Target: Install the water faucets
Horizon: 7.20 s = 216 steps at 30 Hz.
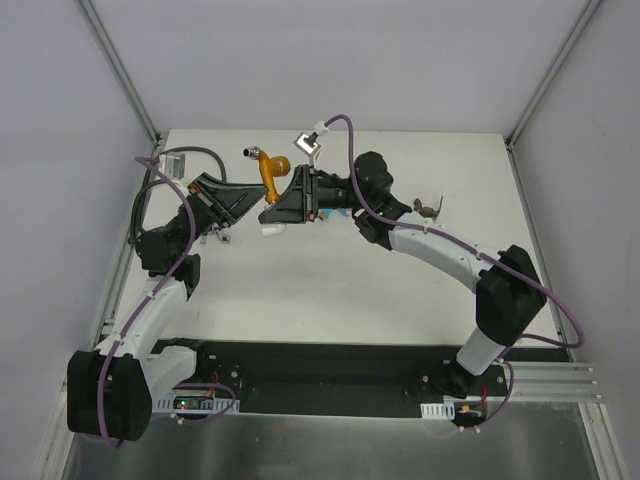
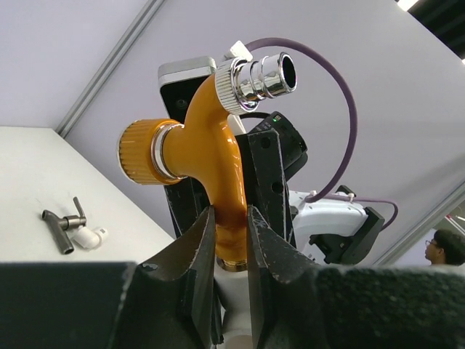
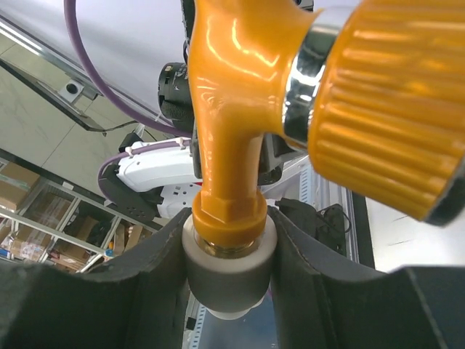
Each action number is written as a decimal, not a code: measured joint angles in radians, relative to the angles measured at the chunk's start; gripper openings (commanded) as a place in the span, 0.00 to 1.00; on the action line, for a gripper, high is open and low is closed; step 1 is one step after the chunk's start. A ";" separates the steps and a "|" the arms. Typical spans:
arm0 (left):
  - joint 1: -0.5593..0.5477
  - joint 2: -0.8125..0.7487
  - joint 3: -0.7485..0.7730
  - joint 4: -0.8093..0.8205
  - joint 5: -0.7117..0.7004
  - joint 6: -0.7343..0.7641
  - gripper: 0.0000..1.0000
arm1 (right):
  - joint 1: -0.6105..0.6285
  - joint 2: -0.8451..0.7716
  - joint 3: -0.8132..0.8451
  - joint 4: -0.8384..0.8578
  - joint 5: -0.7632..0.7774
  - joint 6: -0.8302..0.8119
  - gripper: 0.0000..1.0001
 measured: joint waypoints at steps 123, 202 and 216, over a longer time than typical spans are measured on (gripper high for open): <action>-0.010 0.057 0.017 -0.336 0.025 0.067 0.00 | 0.446 -0.132 -0.239 -0.316 1.604 -1.899 0.23; 0.036 -0.046 0.043 -0.605 -0.101 0.259 0.99 | -0.064 0.082 -0.347 -0.663 0.497 -0.763 0.40; 0.050 -0.053 0.060 -0.631 -0.102 0.297 0.99 | -0.116 0.049 -0.397 -0.610 0.654 -0.688 0.96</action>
